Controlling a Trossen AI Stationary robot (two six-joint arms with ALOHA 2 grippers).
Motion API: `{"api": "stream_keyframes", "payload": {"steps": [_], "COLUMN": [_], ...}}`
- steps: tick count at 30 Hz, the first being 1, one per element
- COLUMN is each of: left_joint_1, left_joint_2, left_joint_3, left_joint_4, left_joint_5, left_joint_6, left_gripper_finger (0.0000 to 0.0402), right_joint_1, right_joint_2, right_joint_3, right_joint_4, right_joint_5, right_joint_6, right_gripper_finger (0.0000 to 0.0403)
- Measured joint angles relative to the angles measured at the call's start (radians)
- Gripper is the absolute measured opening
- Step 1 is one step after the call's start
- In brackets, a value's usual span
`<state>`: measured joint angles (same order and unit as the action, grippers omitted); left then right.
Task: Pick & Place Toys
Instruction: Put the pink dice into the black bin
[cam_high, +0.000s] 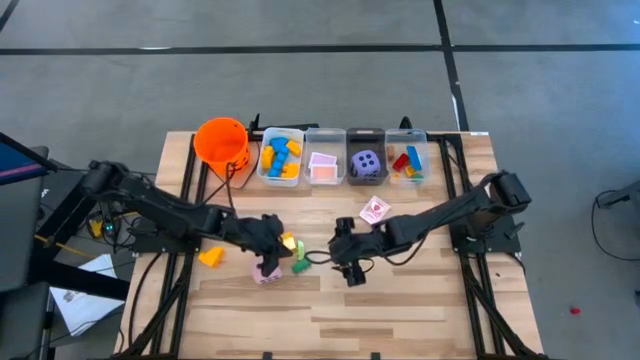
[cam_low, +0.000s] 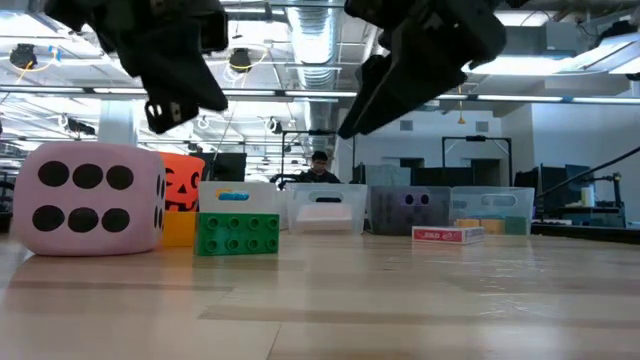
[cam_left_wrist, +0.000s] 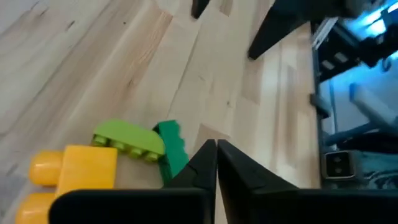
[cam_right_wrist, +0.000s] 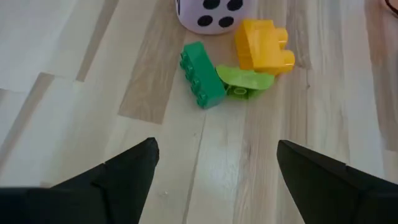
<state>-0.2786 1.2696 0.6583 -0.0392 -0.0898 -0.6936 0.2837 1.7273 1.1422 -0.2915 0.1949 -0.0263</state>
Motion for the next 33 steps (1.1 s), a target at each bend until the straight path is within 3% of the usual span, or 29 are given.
{"api": "stream_keyframes", "payload": {"steps": [5,13,18,25,28,33], "left_joint_1": [-0.056,-0.196,-0.241,-0.213,-0.174,-0.105], "left_joint_2": [-0.089,-0.283,-0.276,-0.080,0.004,0.068], "left_joint_3": [0.001,0.001,0.001,0.001,0.000,0.001], "left_joint_4": [-0.070,-0.538,-0.756,-0.682,-0.605,-0.353], "left_joint_5": [-0.012,-0.009,0.012,0.154,0.120,-0.002], "left_joint_6": [-0.060,-0.421,-0.644,-0.668,-0.594,-0.331], "left_gripper_finger": [0.0001,0.0000,0.0000,0.0000,0.0000,0.0000], "right_joint_1": [0.005,-0.003,-0.015,-0.031,-0.031,-0.031], "right_joint_2": [0.041,0.063,0.063,0.063,0.063,0.063], "right_joint_3": [0.001,0.000,0.001,0.001,0.001,0.001], "right_joint_4": [0.000,0.023,0.069,0.086,0.090,0.084], "right_joint_5": [0.006,0.009,0.009,0.009,0.009,0.009], "right_joint_6": [0.018,0.026,0.026,0.022,0.015,0.008], "right_gripper_finger": [0.0327,0.0327,0.0327,0.0327,0.0327,0.0327]}}
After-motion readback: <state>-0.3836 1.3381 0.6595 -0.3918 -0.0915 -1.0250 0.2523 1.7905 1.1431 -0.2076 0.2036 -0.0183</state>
